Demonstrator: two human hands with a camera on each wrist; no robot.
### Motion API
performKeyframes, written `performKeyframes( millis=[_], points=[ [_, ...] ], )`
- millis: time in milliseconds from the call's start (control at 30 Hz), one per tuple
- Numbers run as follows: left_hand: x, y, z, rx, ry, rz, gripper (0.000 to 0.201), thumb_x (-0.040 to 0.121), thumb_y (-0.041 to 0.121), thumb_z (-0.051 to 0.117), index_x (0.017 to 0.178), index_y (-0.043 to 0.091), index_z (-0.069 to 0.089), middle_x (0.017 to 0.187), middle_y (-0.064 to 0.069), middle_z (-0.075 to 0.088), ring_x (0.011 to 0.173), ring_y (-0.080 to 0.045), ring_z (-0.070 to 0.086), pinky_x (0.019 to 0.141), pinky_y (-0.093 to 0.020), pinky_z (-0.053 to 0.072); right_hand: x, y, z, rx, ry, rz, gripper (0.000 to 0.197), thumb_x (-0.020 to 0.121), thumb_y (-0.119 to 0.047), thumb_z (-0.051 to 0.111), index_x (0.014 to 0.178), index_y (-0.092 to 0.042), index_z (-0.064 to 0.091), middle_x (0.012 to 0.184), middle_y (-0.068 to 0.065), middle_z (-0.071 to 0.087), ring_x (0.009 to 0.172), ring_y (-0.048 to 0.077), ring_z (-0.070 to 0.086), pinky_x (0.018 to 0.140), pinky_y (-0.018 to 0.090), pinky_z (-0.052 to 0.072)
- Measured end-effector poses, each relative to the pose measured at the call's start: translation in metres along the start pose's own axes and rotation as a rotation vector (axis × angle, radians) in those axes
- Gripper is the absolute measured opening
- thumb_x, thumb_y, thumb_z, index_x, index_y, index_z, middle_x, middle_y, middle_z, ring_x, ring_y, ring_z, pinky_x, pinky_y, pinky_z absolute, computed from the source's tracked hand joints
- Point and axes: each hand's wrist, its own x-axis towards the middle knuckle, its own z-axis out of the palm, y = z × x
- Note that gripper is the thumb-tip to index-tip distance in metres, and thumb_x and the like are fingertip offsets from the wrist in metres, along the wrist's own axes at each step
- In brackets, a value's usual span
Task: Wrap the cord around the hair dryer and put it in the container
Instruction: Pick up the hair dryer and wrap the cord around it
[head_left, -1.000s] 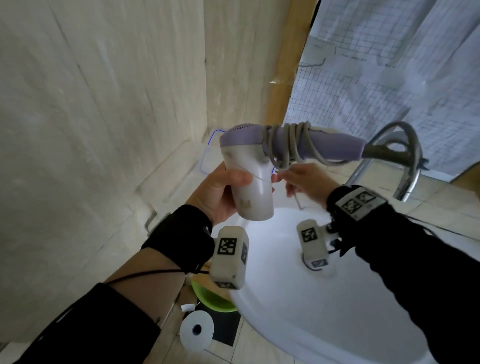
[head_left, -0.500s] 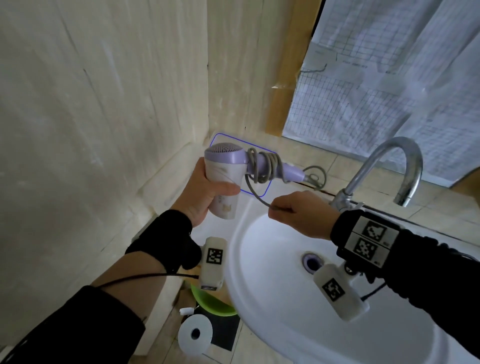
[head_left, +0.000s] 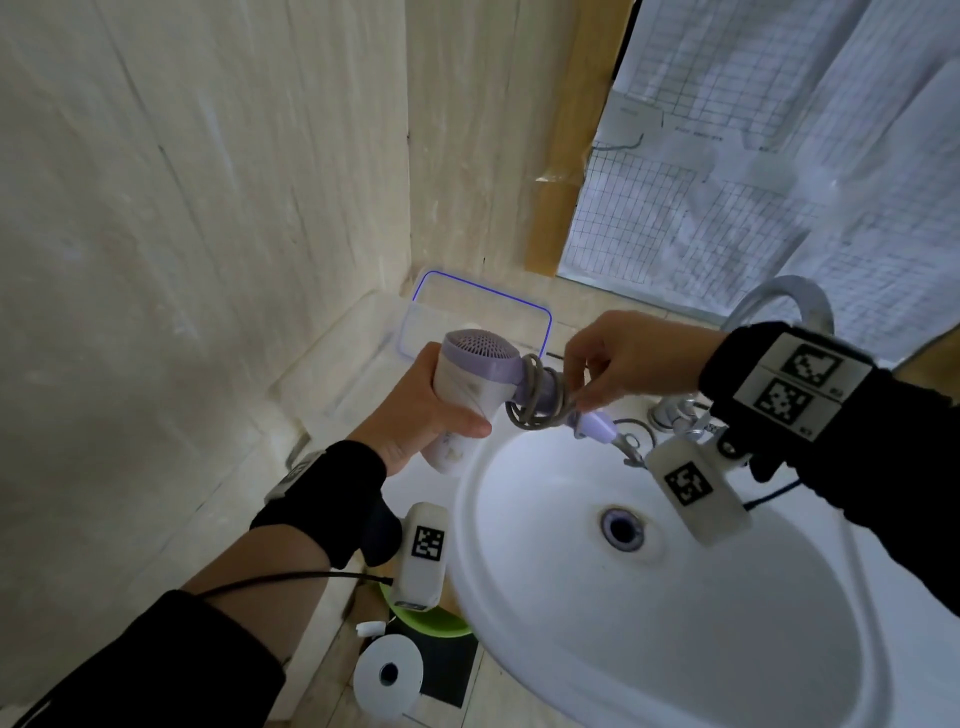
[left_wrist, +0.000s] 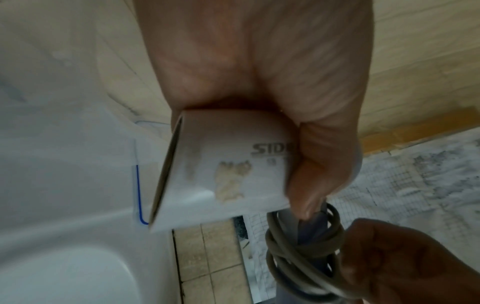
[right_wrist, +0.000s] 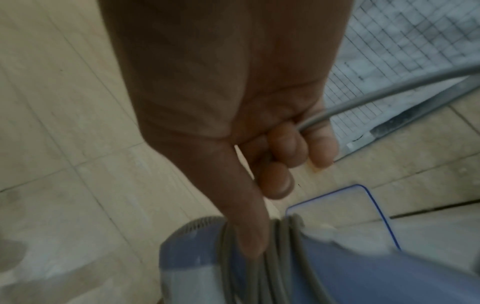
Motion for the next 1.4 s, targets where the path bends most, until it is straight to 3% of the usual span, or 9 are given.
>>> performKeyframes(
  millis=[67, 233, 433, 700, 867, 1067, 1167, 1266, 1400],
  points=[
    [-0.001, 0.001, 0.001, 0.010, -0.047, 0.005, 0.093, 0.039, 0.016, 0.077, 0.126, 0.011, 0.045, 0.121, -0.021, 0.059, 0.101, -0.026, 0.059, 0.082, -0.043, 0.051, 0.005, -0.001, -0.011, 0.016, -0.033, -0.020, 0.009, 0.072, -0.018, 0.072, 0.077, -0.020, 0.065, 0.052, -0.008, 0.052, 0.040, -0.006, 0.047, 0.049, 0.012, 0.034],
    [-0.005, 0.010, 0.002, 0.011, -0.221, 0.016, 0.091, 0.043, 0.011, 0.075, 0.129, 0.013, 0.046, 0.120, -0.023, 0.060, 0.105, -0.030, 0.060, 0.087, -0.047, 0.051, 0.016, -0.003, -0.030, 0.115, -0.059, -0.061, 0.022, 0.066, -0.020, 0.079, 0.066, -0.027, 0.058, 0.046, -0.018, 0.058, 0.049, -0.002, 0.048, 0.062, 0.022, 0.037],
    [-0.011, 0.019, -0.007, -0.146, -0.377, 0.030, 0.067, 0.049, 0.003, 0.065, 0.115, 0.008, 0.056, 0.090, -0.002, 0.071, 0.085, -0.017, 0.065, 0.072, -0.029, 0.051, 0.017, 0.008, -0.028, 0.429, -0.062, -0.120, 0.017, 0.064, -0.020, 0.078, 0.074, -0.015, 0.064, 0.076, 0.014, 0.060, 0.072, 0.021, 0.054, 0.076, 0.031, 0.043],
    [-0.012, 0.015, -0.013, -0.227, -0.387, 0.003, 0.059, 0.046, 0.003, 0.065, 0.104, 0.012, 0.064, 0.084, -0.005, 0.070, 0.079, -0.019, 0.064, 0.071, -0.030, 0.053, 0.023, 0.052, 0.003, 0.929, -0.162, -0.157, 0.037, 0.038, -0.026, 0.089, 0.068, -0.015, 0.069, 0.063, 0.001, 0.065, 0.063, 0.013, 0.060, 0.067, 0.020, 0.052],
    [-0.013, 0.019, -0.023, -0.284, -0.399, 0.005, 0.050, 0.044, 0.004, 0.062, 0.090, 0.019, 0.075, 0.076, -0.004, 0.073, 0.072, -0.017, 0.068, 0.066, -0.029, 0.055, 0.019, 0.064, 0.019, 0.997, -0.115, -0.103, 0.017, 0.060, 0.004, 0.065, 0.065, -0.011, 0.070, 0.060, -0.002, 0.068, 0.060, 0.010, 0.062, 0.066, 0.018, 0.052],
    [-0.014, 0.025, -0.020, -0.459, -0.362, 0.059, 0.059, 0.025, 0.014, 0.081, 0.084, 0.020, 0.079, 0.076, -0.003, 0.075, 0.072, -0.018, 0.072, 0.072, -0.037, 0.058, 0.025, 0.066, 0.053, 1.068, 0.068, 0.096, 0.026, 0.083, -0.007, 0.057, 0.065, -0.014, 0.074, 0.062, 0.000, 0.068, 0.056, 0.011, 0.063, 0.057, 0.022, 0.055],
    [-0.010, 0.027, -0.006, -0.451, -0.341, 0.081, 0.058, 0.032, 0.014, 0.079, 0.090, 0.019, 0.078, 0.080, -0.004, 0.075, 0.076, -0.019, 0.071, 0.075, -0.036, 0.057, 0.033, 0.053, 0.070, 1.060, 0.072, 0.217, 0.017, 0.094, -0.017, 0.046, 0.087, -0.016, 0.062, 0.075, 0.004, 0.058, 0.060, 0.014, 0.059, 0.057, 0.026, 0.053],
    [-0.003, 0.024, 0.006, -0.449, -0.236, 0.081, 0.056, 0.049, 0.007, 0.063, 0.104, 0.012, 0.068, 0.083, -0.008, 0.072, 0.077, -0.022, 0.068, 0.074, -0.035, 0.055, 0.033, 0.038, 0.089, 0.946, 0.111, 0.184, 0.022, 0.095, -0.021, 0.044, 0.094, -0.011, 0.064, 0.057, 0.004, 0.043, 0.048, 0.011, 0.044, 0.060, 0.027, 0.050],
    [0.002, 0.024, 0.012, -0.360, -0.078, 0.098, 0.071, 0.051, 0.008, 0.068, 0.120, 0.002, 0.054, 0.092, -0.011, 0.066, 0.083, -0.026, 0.063, 0.073, -0.034, 0.054, 0.035, 0.024, 0.103, 0.732, 0.166, 0.147, 0.024, 0.093, -0.021, 0.048, 0.098, -0.009, 0.068, 0.051, 0.000, 0.036, 0.034, 0.002, 0.038, 0.045, 0.024, 0.042]
  ],
)
